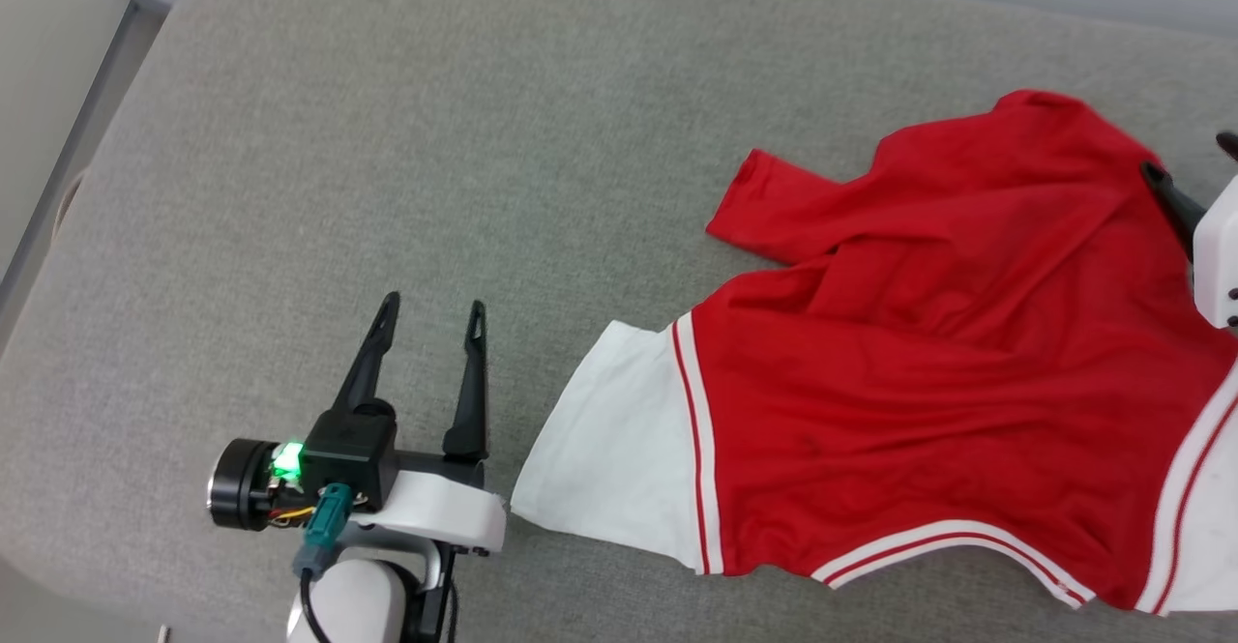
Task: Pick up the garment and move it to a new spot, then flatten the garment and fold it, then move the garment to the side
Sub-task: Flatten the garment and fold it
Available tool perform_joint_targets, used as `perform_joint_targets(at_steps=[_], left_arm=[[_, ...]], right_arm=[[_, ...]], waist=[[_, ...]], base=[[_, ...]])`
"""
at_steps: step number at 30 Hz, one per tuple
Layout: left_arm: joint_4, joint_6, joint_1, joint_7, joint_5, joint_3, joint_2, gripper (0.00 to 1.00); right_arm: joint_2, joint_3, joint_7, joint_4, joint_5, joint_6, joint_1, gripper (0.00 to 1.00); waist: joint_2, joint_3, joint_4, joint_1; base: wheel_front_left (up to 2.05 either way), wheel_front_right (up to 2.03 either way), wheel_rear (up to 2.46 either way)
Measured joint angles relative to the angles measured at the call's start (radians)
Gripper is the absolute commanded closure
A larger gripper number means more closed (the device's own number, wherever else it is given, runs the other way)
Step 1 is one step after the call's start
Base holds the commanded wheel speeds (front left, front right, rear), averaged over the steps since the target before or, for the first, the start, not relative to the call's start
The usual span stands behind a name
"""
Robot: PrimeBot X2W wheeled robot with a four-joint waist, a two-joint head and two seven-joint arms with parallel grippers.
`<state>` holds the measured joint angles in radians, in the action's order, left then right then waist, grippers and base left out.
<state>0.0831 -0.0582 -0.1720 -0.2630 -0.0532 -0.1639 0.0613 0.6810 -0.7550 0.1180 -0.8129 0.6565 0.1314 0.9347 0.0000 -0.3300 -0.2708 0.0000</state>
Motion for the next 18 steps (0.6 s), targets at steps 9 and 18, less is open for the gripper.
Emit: perform_joint_targets(at_steps=[9, 18], left_arm=[[0.000, 0.048, 0.028, 0.000, -0.007, 0.033, 0.038, 0.00], [0.057, 0.131, 0.003, 0.011, -0.041, 0.030, 0.117, 0.00]], right_arm=[[-0.033, 0.151, -0.310, 0.058, -0.067, 0.000, -0.130, 0.00], [-0.163, 0.478, -0.373, 0.265, -0.230, 0.000, -0.397, 0.00]], waist=[[0.0000, 0.097, 0.061, 0.0000], [0.0000, 0.174, 0.100, -0.0001]], base=[[0.00, 0.00, 0.00], [0.00, 0.00, 0.00]])
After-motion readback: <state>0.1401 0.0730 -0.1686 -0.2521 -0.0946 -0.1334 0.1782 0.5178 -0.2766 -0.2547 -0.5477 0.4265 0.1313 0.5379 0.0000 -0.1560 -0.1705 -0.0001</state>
